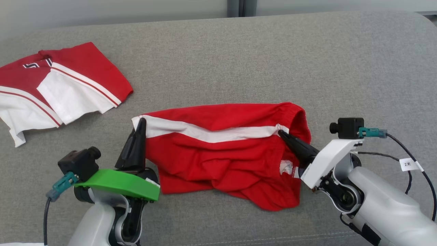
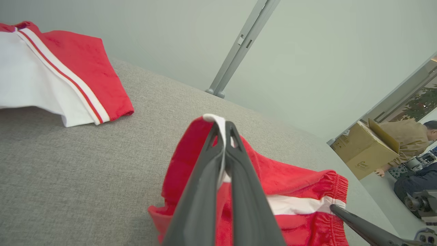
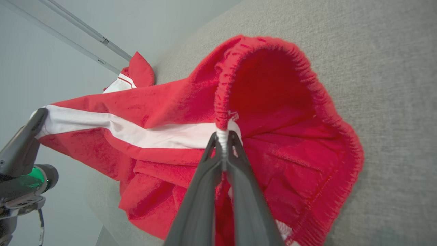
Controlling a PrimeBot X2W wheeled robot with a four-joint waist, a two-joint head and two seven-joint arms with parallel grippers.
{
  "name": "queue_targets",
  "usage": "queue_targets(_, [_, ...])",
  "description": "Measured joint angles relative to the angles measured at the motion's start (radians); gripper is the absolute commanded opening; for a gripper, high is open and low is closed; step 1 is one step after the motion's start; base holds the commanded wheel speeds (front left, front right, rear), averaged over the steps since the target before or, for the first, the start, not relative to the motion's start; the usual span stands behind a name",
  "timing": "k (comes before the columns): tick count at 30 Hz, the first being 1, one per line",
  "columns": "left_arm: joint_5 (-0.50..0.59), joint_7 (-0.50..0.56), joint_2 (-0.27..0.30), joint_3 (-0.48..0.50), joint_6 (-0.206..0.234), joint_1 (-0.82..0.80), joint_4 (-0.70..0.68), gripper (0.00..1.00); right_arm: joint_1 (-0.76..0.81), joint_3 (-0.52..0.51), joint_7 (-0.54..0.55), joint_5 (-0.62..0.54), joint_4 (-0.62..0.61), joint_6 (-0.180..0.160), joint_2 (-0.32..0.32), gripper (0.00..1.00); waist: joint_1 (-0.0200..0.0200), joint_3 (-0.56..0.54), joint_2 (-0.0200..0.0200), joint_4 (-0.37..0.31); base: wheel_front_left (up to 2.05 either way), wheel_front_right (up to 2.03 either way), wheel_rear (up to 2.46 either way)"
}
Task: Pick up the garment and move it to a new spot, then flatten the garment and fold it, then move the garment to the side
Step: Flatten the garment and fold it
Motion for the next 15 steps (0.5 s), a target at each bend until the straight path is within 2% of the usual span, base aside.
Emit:
queue_targets(6, [-0.013,-0.009,0.004,0.032,-0.001,0.000,-0.004,0.00,-0.037,-0.004,-0.060,-0.006,-0.085,0.000,-0.019,0.00,0.0000,-0.022,0.0000,-0.014,0.00,0.00,0.00])
queue_targets(15, [-0.050,-0.019,0.024,0.105,-0.020,0.003,-0.069,0.00,-0.089,-0.039,-0.130,-0.050,-0.269,0.000,-0.157,0.00,0.0000,-0.087,0.0000,-0.047,0.00,0.00,0.00])
